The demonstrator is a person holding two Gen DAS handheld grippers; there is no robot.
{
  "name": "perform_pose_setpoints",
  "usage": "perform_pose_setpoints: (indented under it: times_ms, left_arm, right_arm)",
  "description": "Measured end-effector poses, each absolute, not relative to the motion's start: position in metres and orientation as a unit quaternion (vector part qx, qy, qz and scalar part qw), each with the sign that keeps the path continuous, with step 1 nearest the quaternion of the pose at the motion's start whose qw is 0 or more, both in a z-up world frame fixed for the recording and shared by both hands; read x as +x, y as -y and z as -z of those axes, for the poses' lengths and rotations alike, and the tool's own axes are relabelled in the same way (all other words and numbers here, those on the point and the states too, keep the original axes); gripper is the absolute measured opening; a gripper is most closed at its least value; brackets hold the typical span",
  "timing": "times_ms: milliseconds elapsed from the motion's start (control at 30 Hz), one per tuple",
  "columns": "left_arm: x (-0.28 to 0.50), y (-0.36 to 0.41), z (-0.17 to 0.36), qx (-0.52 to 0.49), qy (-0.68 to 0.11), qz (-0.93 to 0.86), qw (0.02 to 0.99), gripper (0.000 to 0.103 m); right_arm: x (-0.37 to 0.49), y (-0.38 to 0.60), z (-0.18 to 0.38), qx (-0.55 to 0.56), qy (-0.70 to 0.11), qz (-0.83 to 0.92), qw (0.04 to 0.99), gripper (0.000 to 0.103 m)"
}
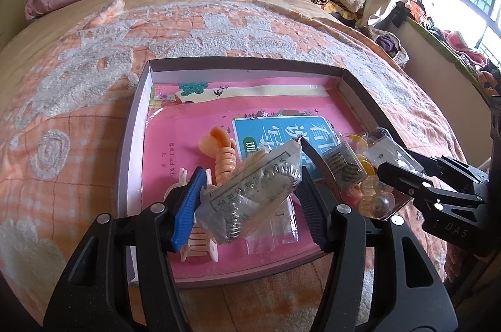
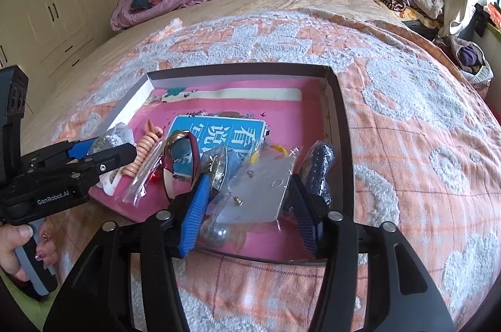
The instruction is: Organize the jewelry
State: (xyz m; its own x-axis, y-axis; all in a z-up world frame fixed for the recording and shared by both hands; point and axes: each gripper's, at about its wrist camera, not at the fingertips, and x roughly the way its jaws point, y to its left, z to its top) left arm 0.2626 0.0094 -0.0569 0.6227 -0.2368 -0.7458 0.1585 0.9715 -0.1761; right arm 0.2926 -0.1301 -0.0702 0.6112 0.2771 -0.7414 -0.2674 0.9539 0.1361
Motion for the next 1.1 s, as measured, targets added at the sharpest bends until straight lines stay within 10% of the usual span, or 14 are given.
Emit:
perform_pose_setpoints:
  times_ms: [500,1100]
  left_arm:
    - [0.218,-0.017,0.001,-0.054,-0.372,0.082,0.923,0.091]
    - [0.113,-0.003,-0.021,-0.043,-0.35,0.074,0.933,0.093]
  right_arm:
    - [0.225,0.147,-0.004,0.011,-0.326,-0.169,0.93,0.092]
    - [0.133,0.167,-0.024,0.018,-0.295,-0.187,0.937,0.098]
